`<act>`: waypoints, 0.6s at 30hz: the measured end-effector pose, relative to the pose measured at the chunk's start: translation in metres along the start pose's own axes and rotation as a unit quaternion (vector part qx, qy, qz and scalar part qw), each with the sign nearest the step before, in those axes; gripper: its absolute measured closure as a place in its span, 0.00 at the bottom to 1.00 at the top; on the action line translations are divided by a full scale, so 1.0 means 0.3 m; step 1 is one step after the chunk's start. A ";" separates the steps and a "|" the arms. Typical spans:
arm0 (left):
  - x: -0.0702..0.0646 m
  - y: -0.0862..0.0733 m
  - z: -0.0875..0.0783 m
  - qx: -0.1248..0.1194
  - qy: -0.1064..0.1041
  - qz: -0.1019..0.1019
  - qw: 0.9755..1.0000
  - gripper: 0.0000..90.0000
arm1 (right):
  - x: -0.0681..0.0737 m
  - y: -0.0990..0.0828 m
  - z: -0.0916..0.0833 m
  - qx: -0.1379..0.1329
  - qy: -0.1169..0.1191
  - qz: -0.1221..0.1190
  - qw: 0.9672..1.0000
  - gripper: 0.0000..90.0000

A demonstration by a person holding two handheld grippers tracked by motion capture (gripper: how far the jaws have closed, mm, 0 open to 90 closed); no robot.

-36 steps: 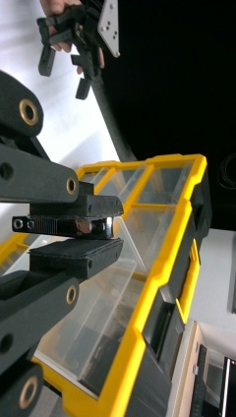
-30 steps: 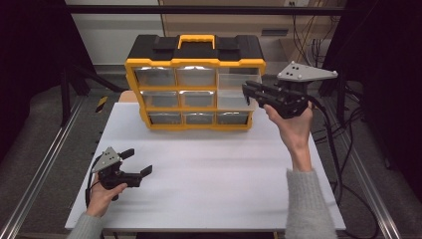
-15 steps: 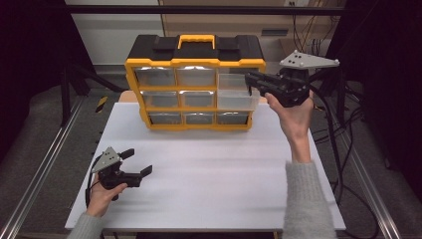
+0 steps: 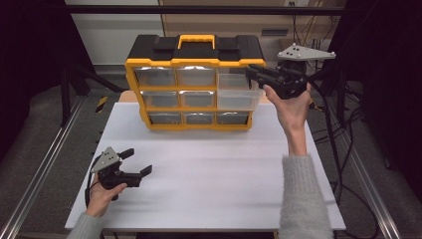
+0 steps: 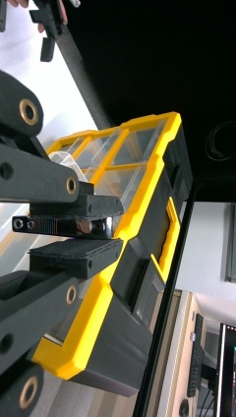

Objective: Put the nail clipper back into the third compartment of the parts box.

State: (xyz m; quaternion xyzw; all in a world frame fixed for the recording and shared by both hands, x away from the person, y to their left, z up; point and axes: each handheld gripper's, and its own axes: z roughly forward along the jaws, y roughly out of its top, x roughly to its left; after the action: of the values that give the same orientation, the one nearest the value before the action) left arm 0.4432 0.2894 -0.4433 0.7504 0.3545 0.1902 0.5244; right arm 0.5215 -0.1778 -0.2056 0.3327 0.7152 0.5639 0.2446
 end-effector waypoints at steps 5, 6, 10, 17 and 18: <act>-0.002 0.000 0.002 0.002 0.001 0.001 1.000 0.04 | -0.007 0.005 0.020 -0.003 -0.004 0.005 1.000 0.88; -0.002 0.000 0.002 0.001 0.000 0.001 1.000 0.04 | -0.008 0.005 0.023 -0.002 -0.007 0.003 1.000 0.88; -0.001 -0.002 0.005 0.004 0.000 0.001 1.000 0.04 | -0.015 0.002 0.034 0.002 -0.014 0.002 1.000 0.88; -0.002 -0.002 0.005 0.005 0.000 0.002 1.000 0.04 | -0.026 -0.007 0.063 0.017 -0.025 0.005 1.000 0.88; -0.002 -0.002 0.005 0.004 0.000 0.003 1.000 0.04 | -0.026 -0.007 0.063 0.017 -0.025 0.005 1.000 0.88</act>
State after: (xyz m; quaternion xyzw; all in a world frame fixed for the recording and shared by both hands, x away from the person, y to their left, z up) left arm 0.4436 0.2882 -0.4444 0.7537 0.3534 0.1899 0.5206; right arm 0.5400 -0.1717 -0.2125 0.3548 0.7166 0.5442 0.2538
